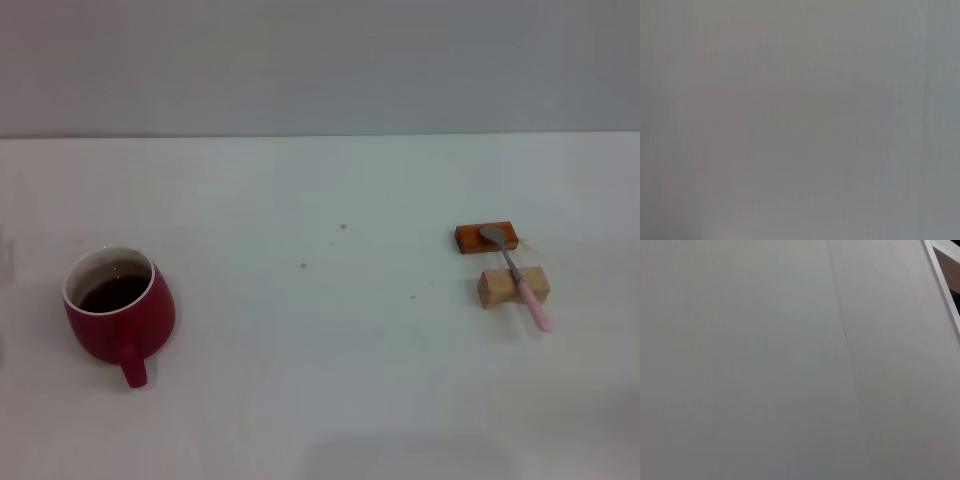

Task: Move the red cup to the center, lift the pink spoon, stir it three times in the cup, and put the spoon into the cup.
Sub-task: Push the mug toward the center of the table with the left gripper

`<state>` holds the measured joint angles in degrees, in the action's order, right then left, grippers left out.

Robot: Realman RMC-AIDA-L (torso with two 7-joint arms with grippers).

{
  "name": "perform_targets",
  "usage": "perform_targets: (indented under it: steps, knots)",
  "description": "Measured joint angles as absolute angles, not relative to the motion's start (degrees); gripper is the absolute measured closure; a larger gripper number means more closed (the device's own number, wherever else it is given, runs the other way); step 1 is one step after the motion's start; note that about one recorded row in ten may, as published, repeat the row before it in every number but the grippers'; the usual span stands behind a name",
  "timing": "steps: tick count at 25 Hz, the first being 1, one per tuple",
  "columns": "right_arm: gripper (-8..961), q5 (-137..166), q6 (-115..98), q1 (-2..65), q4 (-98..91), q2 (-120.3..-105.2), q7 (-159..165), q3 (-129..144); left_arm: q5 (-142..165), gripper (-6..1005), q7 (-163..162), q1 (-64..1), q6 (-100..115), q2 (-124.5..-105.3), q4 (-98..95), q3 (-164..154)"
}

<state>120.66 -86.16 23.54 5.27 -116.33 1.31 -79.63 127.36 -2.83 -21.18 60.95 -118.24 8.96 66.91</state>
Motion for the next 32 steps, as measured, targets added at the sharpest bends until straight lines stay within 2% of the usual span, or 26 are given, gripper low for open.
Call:
perform_targets:
  steps: [4, 14, 19, 26, 31, 32]
  knots:
    - [171, 120.67, -86.20, 23.33, 5.27, -116.30, 1.31, -79.69, 127.36, 381, -2.81, -21.17, 61.05, -118.27, 9.21, 66.88]
    - [170, 120.67, -86.23, 23.08, 5.27, -116.27, 1.31, -80.38, 127.35, 506, -2.81, -21.03, 61.09, -118.30, 9.58, 66.83]
    - [170, 120.67, -86.23, 23.00, 5.27, -116.27, 1.31, -80.56, 127.36, 743, -2.81, -20.96, 61.09, -118.25, 9.44, 66.19]
    - [170, 120.67, -86.23, 23.02, 5.27, -116.27, 1.31, -81.16, 127.35, 856, -0.63, -20.50, 60.88, -118.21, 8.88, 66.17]
    - [171, 120.67, -86.33, 23.03, 5.27, -116.27, 1.31, -81.15, 127.34, 1001, 4.73, -19.91, 61.00, -118.21, 8.82, 65.65]
    - [171, 120.67, -86.36, 23.03, 5.27, -116.27, 1.32, -81.14, 127.35, 1000, 6.54, -19.78, 61.03, -118.20, 8.72, 64.59]
